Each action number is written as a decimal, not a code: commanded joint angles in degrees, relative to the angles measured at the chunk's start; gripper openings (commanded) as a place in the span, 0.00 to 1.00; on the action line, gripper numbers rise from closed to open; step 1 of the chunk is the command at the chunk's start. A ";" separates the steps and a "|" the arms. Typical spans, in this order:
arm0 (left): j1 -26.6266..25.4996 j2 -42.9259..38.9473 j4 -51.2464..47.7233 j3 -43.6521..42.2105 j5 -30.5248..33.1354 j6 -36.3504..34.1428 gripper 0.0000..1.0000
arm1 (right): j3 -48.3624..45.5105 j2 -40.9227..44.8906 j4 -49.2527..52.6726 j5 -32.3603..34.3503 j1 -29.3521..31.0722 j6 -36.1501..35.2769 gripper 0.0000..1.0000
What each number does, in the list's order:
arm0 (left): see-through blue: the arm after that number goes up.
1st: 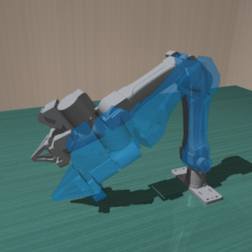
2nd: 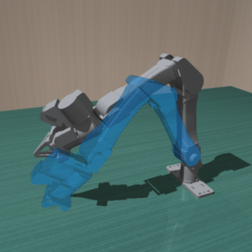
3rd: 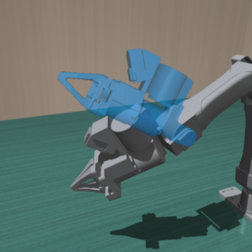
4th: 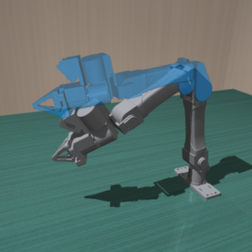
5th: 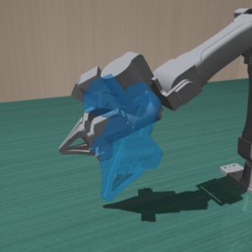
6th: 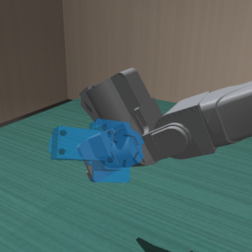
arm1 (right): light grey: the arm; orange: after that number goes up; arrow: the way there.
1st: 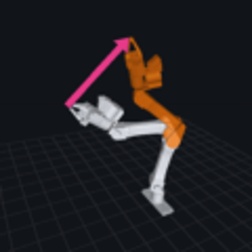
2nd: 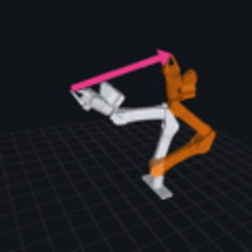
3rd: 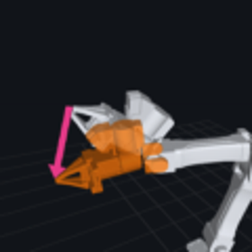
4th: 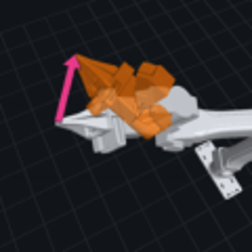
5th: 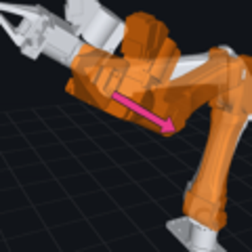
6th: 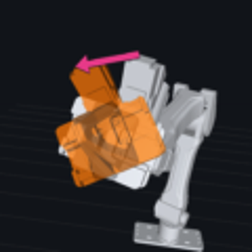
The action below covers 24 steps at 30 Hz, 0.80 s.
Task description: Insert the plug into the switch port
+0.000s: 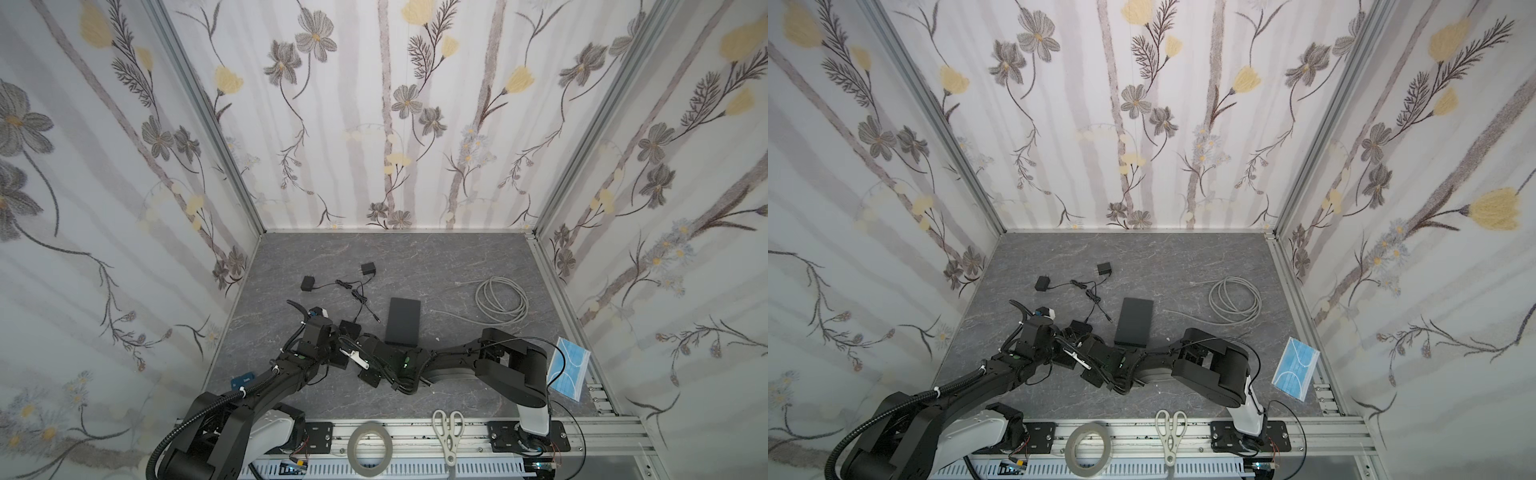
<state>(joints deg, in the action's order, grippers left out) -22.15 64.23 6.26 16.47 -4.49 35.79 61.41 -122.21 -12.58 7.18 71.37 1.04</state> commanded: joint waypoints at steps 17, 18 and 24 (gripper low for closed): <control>-5.27 -7.55 2.57 -0.74 -18.62 7.44 0.75 | 0.03 2.76 -25.75 -15.69 0.42 -3.82 0.04; -5.27 -8.43 1.92 -0.74 -18.84 6.92 0.74 | -0.46 3.09 -26.00 -16.40 0.42 -3.85 0.04; -5.27 -11.31 -1.43 -0.97 -19.75 4.39 0.73 | -0.47 2.18 -23.90 -22.14 0.34 -4.89 0.04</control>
<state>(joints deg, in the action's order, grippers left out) -26.02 53.82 -5.43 15.09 -2.83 36.99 59.88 -119.48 -10.85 -1.15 71.29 -1.69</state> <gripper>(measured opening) 0.734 0.074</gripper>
